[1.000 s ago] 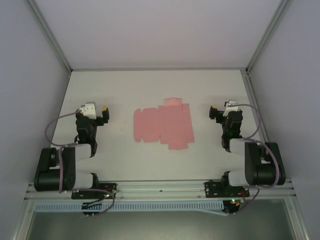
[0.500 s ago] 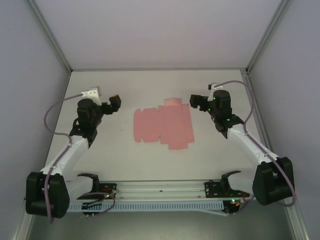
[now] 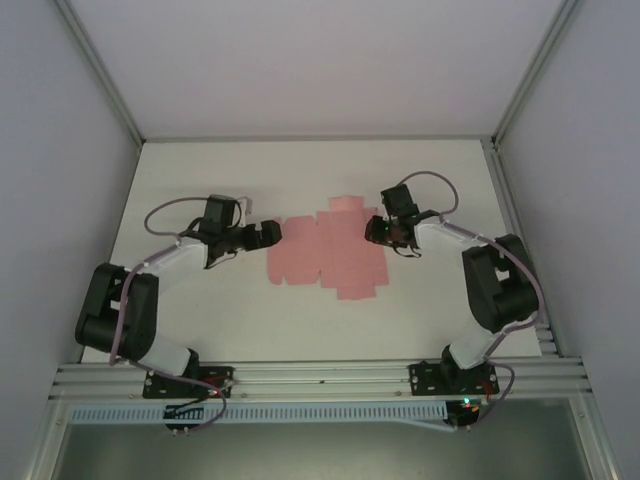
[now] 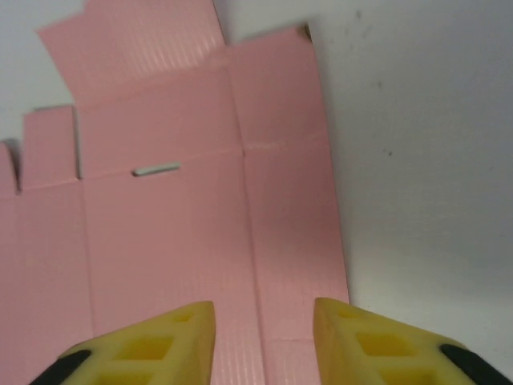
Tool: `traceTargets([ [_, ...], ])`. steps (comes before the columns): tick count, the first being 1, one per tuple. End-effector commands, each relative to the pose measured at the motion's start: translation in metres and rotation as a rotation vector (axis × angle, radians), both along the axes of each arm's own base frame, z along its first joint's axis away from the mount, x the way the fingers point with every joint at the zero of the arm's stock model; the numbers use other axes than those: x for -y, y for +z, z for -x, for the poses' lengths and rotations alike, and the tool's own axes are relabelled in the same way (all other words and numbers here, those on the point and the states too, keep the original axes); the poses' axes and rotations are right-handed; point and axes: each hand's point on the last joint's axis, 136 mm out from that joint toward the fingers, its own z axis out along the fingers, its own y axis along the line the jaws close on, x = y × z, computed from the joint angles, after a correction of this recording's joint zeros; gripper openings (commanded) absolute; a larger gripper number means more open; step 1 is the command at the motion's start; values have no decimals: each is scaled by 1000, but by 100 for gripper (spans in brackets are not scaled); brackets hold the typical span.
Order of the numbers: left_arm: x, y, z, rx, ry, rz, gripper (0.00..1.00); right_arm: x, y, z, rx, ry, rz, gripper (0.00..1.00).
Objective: Assemble paper box
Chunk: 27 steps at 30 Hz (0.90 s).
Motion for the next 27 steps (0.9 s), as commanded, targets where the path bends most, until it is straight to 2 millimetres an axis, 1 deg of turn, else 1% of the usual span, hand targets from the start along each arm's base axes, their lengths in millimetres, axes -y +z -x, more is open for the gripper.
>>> traceTargets([
  [1,9,-10,4,-82,-32,22,100,-3,-15,4,-64,-13,0,32],
  [2,11,-14,4,-98,-40,25,100,-2,-22,6,-81,-16,8,29],
  [3,14,-17,4,-114,-47,32,100,1,-28,9,-100,-23,20,29],
  [7,29,-27,9,-159,-113,94,100,12,-51,24,-172,-46,74,23],
  [11,36,-39,14,-192,-155,126,99,17,-66,37,-199,-53,78,22],
  [14,44,-44,18,-218,-187,160,96,20,-72,44,-209,-75,75,21],
  [16,54,-42,22,-214,-234,196,96,19,-76,49,-214,-77,55,20],
  [20,73,-31,33,-189,-326,266,95,18,-80,59,-220,-72,46,19],
  [23,84,-22,34,-166,-356,283,95,14,-81,64,-217,-64,33,18],
  [27,89,-15,31,-147,-363,299,95,13,-80,67,-206,-68,27,18],
])
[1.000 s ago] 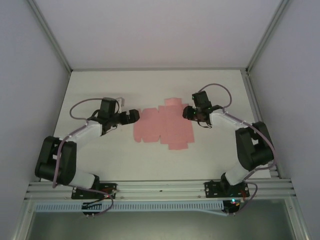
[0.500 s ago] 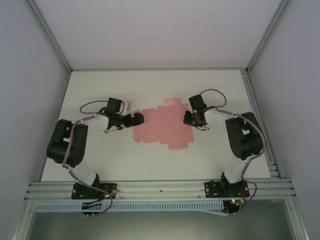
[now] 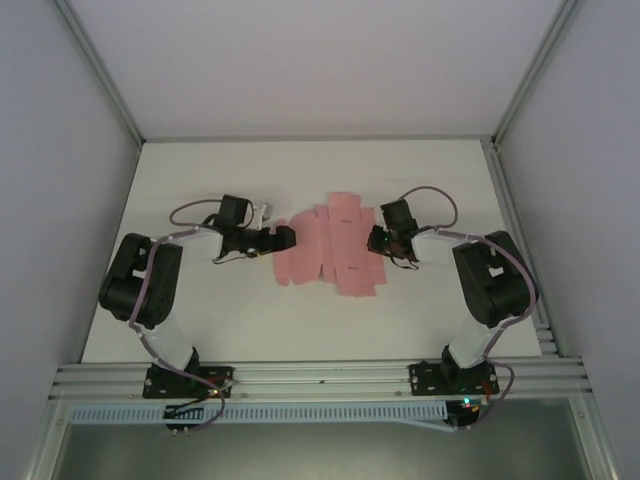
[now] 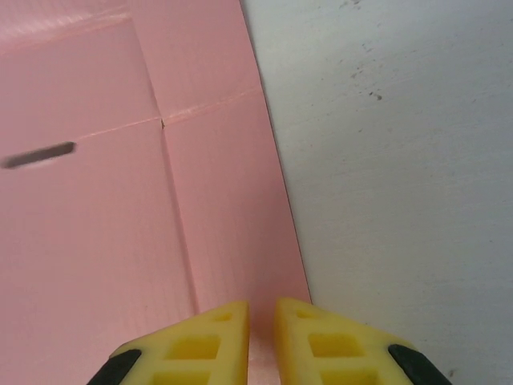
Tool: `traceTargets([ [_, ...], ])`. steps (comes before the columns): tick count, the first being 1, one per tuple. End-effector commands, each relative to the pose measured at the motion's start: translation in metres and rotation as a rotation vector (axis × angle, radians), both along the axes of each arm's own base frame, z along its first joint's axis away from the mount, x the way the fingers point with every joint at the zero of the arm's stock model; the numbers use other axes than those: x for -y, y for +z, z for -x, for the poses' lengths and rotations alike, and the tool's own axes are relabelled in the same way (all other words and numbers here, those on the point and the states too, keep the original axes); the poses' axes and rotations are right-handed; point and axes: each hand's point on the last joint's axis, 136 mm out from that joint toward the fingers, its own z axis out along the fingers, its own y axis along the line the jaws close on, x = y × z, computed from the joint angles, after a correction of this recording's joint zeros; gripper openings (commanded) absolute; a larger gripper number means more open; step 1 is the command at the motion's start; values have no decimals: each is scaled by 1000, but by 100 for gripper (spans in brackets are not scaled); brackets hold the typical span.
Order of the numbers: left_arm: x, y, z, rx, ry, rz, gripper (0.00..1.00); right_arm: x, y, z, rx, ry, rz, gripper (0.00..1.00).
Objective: Assemble paper box
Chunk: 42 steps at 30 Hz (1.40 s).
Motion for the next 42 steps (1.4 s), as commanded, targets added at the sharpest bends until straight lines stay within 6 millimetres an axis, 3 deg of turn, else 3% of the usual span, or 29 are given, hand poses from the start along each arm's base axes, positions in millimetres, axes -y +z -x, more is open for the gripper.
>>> traceTargets([
  [1,31,13,15,-4,-117,123,95,14,-49,61,-234,0,66,18],
  [4,35,31,12,46,-115,168,92,15,-50,64,-235,-13,58,18],
  [9,45,92,20,225,-172,347,95,13,-49,63,-205,-9,33,18],
  [13,58,121,25,327,-226,408,95,0,-43,58,-165,18,-36,18],
  [22,95,107,2,351,-228,239,93,-10,-34,49,-110,46,-87,19],
  [25,97,107,2,346,-218,232,88,-8,-35,50,-112,45,-75,18],
  [28,82,101,0,338,-163,132,83,-3,-34,50,-111,34,-51,19],
  [37,33,73,3,281,-32,-149,56,9,-30,52,-114,19,19,21],
  [40,23,72,-1,297,-8,-211,30,12,-27,52,-108,19,36,22],
  [42,21,79,-3,328,-7,-218,5,12,-19,50,-88,24,34,24],
])
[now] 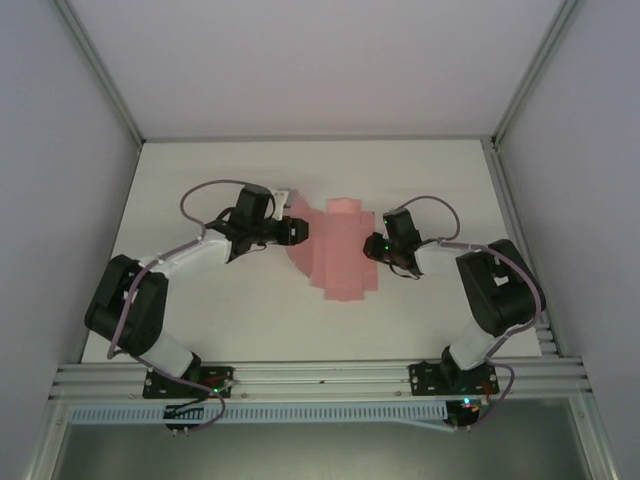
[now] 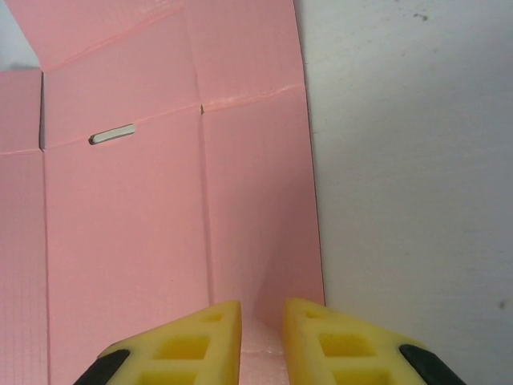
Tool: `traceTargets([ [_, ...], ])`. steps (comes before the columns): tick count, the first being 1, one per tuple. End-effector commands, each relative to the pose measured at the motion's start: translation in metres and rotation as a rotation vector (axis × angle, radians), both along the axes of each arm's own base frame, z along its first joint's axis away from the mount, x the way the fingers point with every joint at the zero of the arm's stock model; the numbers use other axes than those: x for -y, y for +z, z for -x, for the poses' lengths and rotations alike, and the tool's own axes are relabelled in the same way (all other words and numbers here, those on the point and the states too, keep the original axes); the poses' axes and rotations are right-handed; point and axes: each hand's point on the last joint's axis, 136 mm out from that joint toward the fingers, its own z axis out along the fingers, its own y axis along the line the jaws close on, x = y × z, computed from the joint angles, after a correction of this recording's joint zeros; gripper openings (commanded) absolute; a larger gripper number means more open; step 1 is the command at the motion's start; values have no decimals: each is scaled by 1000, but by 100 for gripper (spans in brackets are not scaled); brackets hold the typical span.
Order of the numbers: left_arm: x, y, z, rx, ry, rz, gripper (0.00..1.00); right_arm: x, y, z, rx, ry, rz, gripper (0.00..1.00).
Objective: Assemble paper box
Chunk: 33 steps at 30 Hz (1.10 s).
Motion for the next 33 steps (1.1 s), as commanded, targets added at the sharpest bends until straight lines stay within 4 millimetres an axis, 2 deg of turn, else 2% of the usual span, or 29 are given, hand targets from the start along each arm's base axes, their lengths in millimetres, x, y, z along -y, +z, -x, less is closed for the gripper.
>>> traceTargets([
  [1,-10,17,-3,72,9,-64,0,20,-17,29,-103,6,111,26],
  [4,-7,40,-4,150,-26,-50,0,14,14,22,-23,31,73,37],
  [6,-3,66,-1,230,-60,0,0,11,41,19,47,45,42,51],
  [10,3,127,12,392,-124,126,0,15,95,17,195,56,-37,70],
  [14,13,190,40,530,-253,272,0,18,154,20,395,118,-211,99],
  [18,12,237,65,637,-323,368,0,19,203,28,576,207,-392,100],
  [24,-1,286,92,731,-321,478,0,14,244,38,717,304,-502,100],
  [31,-22,315,108,780,-240,541,0,5,279,55,818,406,-621,80],
  [33,-25,319,111,794,-234,550,0,5,283,56,820,407,-633,69],
])
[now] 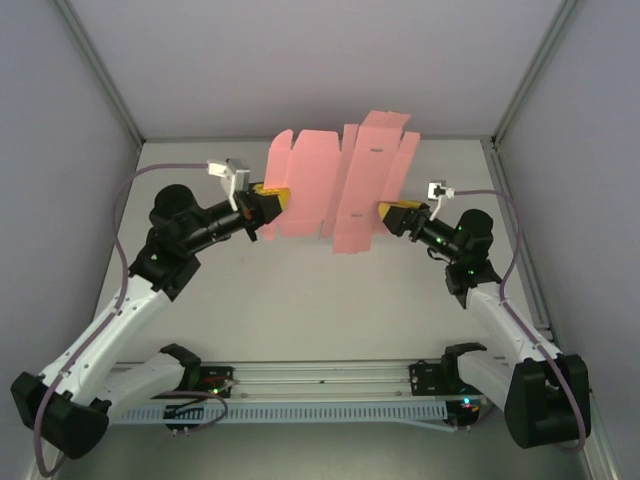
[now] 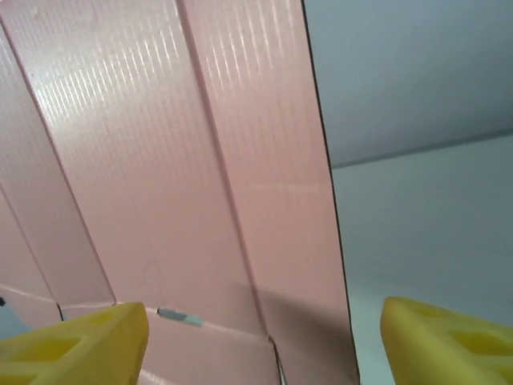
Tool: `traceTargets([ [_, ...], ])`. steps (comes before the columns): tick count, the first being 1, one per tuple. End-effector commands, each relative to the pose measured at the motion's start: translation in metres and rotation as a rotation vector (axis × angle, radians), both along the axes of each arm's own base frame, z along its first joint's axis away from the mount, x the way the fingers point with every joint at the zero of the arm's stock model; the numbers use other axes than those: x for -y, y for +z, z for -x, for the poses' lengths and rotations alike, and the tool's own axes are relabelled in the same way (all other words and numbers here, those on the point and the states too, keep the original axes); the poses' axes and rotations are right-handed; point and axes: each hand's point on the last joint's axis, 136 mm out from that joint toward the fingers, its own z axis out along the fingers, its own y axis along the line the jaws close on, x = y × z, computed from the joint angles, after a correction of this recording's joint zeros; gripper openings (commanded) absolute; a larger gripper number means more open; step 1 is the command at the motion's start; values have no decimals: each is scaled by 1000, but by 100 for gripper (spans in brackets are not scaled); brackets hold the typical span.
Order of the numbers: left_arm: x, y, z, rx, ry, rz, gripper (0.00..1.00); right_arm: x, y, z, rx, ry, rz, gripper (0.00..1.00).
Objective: Assemble paper box
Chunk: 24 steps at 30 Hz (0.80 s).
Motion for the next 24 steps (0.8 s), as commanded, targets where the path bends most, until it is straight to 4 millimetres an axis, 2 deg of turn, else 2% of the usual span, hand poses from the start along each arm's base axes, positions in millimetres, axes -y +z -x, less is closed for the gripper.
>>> traceTargets([
  [1,-9,24,8,54,17,66,0,-4,21,14,70,68,-41,62],
  [3,-10,26,10,60,20,69,0,-4,25,15,77,67,-49,52],
  [4,-11,26,11,60,19,69,0,-4,27,16,88,72,-49,52],
  [8,-12,28,14,63,14,78,0,-4,33,17,124,73,-43,57],
  [15,-10,32,24,73,-33,86,0,1,21,2,122,6,48,62],
  [17,-11,32,25,69,-34,89,0,1,23,0,138,10,58,62],
  [21,-11,29,26,64,-33,84,0,-2,31,-1,148,38,40,55],
  [24,-12,28,25,60,-31,86,0,-6,40,3,179,82,7,45],
])
